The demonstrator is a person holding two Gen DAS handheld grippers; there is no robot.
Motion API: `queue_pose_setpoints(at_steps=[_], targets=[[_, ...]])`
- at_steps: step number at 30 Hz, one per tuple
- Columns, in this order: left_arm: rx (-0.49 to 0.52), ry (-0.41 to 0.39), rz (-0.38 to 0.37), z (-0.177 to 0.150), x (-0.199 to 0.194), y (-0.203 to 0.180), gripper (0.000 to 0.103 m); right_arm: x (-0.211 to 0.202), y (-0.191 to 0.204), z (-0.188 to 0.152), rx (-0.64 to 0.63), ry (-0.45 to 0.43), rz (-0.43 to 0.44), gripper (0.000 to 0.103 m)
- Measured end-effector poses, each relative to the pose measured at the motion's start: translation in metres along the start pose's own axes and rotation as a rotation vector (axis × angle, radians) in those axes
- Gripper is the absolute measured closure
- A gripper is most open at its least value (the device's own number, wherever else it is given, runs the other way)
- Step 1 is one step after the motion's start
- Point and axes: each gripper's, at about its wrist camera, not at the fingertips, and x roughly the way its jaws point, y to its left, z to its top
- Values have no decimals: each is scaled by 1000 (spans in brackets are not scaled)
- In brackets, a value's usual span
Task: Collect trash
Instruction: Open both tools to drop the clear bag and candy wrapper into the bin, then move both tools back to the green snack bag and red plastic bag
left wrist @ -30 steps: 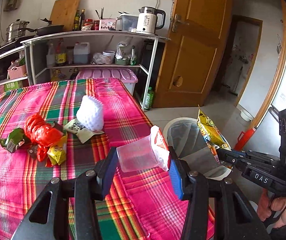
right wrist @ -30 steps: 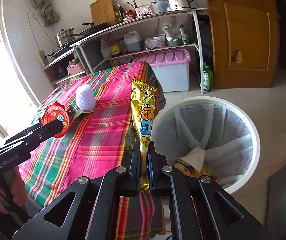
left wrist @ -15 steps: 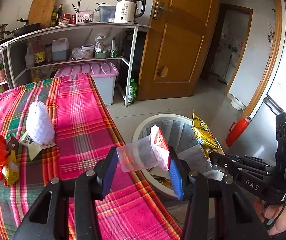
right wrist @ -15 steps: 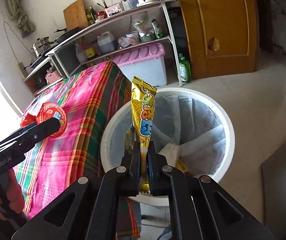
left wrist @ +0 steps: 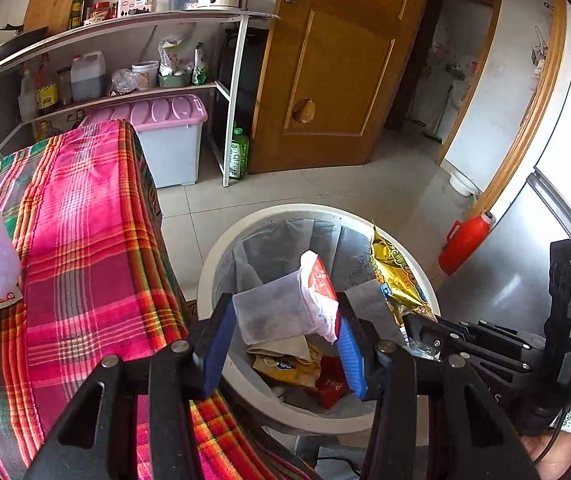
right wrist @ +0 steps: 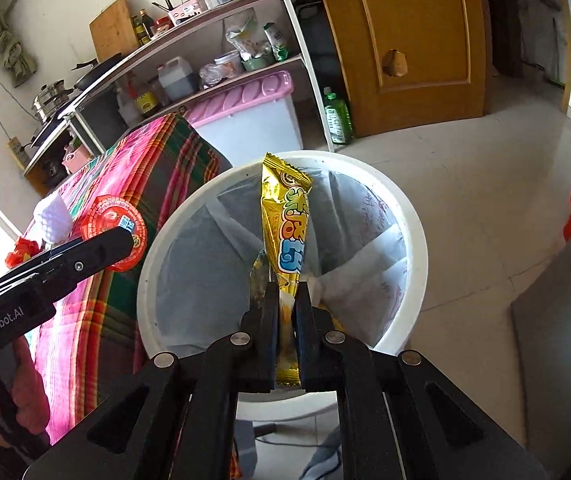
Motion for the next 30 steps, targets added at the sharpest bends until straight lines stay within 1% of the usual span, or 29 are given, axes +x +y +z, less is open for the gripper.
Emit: queue_pose_setpoints(at_steps=[1,2,3,4,5,6,7,16,23,30], targets=[[-3,4,-1,0,2,-1,52,1,-3,0,7,0,-5,91],[-3,10,-3,1,5,-2,52,2,-5,1,13,-1,-9,86],[-2,15,-5,1,6,-3,52,2,-7,1,18,-2,-12,78],[-1,19,-5,1,8,-4,52,2,-9,1,22,-6,-13,74],[-1,24,-7,1,10,-5,52,2,-10,2,26,-10,-15,65],[-3,29,-12,2,11,-5,51,1,-12,2,30,-16,-16,59],[-7,34,-18,2,12,-4,48,1,-13,2,33,-19,-14,58],[-15,12,-39,5,5,-4,45,-12,-13,6,27,-49,-27,58],[-27,-24,-45,5,-14,0,45,-28,-5,7,9,-74,-28,58],[-40,-63,-41,0,-37,10,45,-43,15,6,-22,-95,-8,58]])
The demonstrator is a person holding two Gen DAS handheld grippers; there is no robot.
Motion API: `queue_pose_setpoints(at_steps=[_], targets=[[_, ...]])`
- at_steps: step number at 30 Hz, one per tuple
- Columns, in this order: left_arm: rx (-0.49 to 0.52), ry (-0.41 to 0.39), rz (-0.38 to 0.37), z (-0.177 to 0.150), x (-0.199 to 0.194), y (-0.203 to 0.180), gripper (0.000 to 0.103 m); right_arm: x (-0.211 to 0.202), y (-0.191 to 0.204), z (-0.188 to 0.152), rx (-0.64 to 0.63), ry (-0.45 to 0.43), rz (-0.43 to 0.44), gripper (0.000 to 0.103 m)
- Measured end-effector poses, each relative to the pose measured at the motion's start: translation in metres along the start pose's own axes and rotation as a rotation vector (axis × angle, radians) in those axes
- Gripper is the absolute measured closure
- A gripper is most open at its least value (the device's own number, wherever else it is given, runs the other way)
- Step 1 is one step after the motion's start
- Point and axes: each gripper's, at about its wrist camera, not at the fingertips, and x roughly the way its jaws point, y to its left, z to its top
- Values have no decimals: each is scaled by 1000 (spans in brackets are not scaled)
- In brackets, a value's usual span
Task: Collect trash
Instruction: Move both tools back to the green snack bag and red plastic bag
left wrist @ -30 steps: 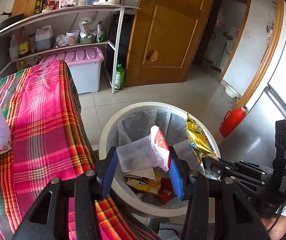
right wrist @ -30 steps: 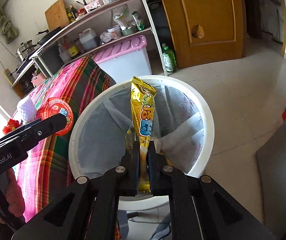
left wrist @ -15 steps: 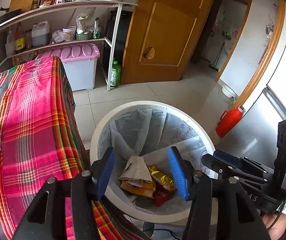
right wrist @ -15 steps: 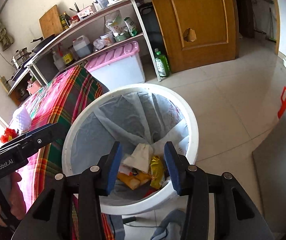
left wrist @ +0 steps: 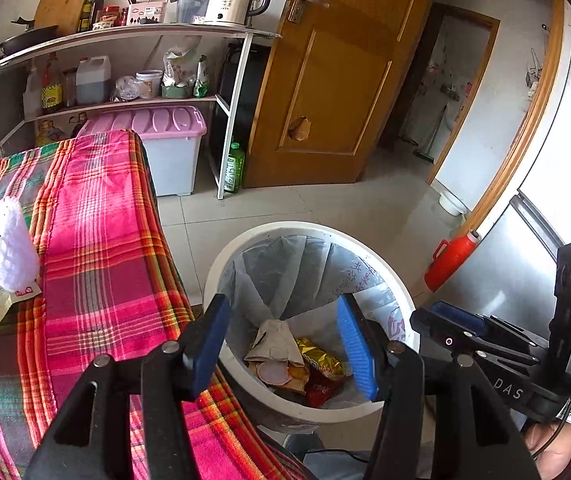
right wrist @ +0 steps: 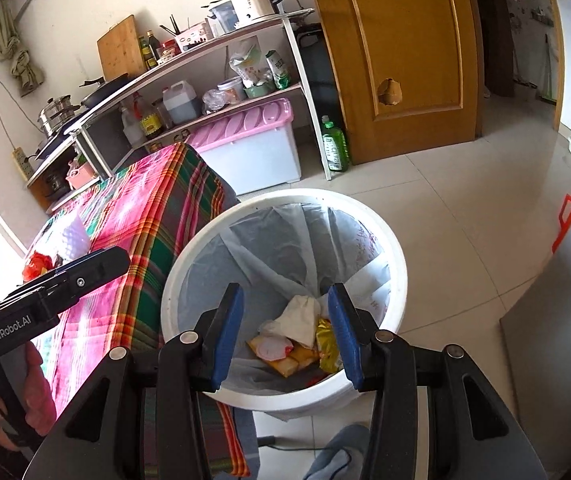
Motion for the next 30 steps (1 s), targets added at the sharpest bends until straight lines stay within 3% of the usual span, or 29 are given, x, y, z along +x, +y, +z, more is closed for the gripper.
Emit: queue_pose_setpoints(at_steps=[13,30], targets=[[-35,-87,55,-9,-54,37,45,-16,54,2,-85,-28,60,58],[-152,-138,216,-50,-117,123,45,2,151,-19,-241,28,214,58]])
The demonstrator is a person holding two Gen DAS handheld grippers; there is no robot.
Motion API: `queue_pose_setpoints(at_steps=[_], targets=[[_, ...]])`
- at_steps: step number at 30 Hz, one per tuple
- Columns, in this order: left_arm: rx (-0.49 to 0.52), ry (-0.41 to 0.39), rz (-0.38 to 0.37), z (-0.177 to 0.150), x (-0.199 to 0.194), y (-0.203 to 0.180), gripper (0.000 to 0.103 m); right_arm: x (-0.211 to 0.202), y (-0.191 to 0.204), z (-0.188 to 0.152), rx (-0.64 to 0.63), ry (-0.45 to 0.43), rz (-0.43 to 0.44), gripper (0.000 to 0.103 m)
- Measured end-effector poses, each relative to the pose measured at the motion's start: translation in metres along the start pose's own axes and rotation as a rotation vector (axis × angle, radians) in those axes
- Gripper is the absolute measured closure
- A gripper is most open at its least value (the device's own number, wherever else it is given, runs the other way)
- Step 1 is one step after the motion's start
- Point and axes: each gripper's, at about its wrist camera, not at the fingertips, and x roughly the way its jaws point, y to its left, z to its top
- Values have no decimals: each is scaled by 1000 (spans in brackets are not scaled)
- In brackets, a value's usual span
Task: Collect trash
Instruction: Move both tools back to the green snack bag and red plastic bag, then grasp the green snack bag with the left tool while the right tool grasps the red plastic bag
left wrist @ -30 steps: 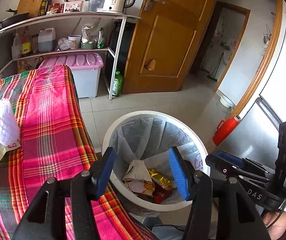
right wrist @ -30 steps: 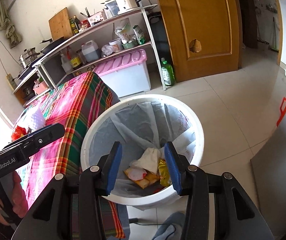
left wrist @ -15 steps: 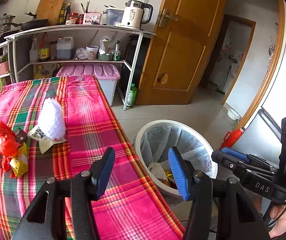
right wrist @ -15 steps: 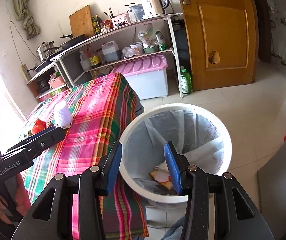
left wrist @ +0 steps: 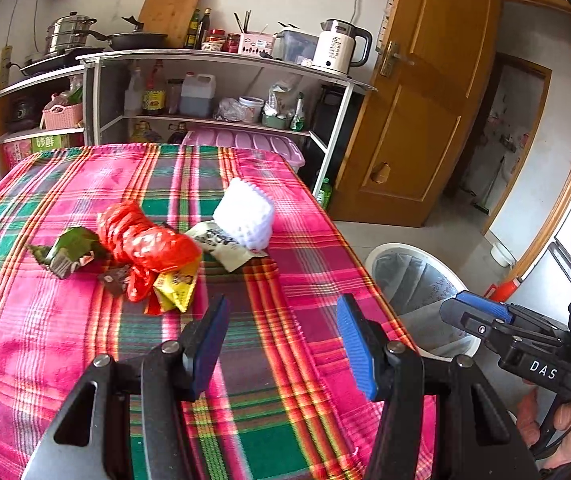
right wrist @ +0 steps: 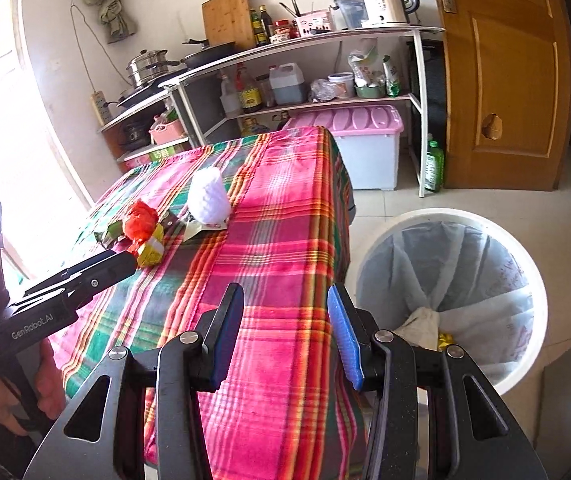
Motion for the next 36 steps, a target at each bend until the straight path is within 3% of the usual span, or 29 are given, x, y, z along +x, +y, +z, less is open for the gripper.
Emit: queue_pose_setpoints(at_steps=[21,27,36], targets=[[-120,-43,173,15,-16,117,45,61,96,33,-180,35,158,58],[-131,-30,190,21,-11,149,45,82,125,47,-243,29,203,52],[-119,18,185,33,10,180,44,125,158,55,-335,72,221,52]])
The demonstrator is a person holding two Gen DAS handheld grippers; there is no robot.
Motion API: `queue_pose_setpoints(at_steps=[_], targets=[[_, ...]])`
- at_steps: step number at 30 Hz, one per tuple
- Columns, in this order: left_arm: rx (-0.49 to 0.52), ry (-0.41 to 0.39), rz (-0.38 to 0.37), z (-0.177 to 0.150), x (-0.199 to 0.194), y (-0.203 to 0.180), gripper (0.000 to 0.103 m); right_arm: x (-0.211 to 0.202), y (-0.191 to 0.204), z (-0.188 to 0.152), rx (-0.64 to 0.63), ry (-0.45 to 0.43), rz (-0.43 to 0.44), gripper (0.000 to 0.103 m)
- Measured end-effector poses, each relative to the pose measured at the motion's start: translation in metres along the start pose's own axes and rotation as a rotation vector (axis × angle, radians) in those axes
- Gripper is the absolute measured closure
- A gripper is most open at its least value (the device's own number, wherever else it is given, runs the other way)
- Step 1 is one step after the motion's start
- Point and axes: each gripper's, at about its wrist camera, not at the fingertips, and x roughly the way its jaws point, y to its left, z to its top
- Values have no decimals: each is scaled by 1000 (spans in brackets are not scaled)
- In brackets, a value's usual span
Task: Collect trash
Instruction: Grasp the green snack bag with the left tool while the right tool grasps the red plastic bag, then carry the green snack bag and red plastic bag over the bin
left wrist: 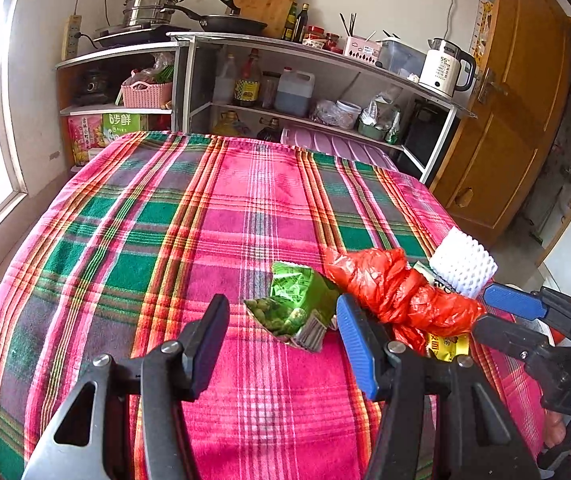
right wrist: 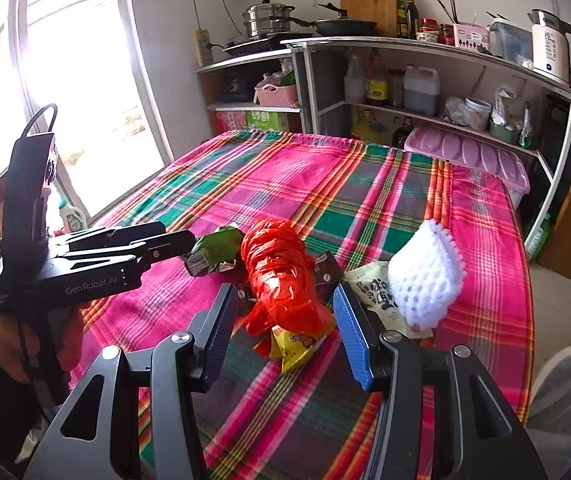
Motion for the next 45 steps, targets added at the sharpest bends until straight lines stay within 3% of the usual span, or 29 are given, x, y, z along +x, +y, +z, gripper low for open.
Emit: queue_pose_setpoints(at_steps=[10,12,14,19,20,22,31,45], targets=[[8,43,-38,5,25,3,39,31,-5,-2,-14,71,-21,52],[10,55,-41,6,32,2,39,32,-7,-3,-1,74,-9,66],[10,76,-43,5,38,2,39,30,-9,-5,4,75,-10,72],[26,113,-32,3,45,-4,39,25,-10,-5,28,59,-5,76],[28,120,-30,2,46,-5,41,22,-11,-5,34,54,-4,77],[33,131,-33,2,48,-7,53,18,-12,-5,44,44,-2,77],[13,94,-39,-3,33,-14,59,-5,-17,-7,71,7,-10,77],[38,1,-86,-14,-28,-52,60,-59,-28,-23,123,-59,-39,77]])
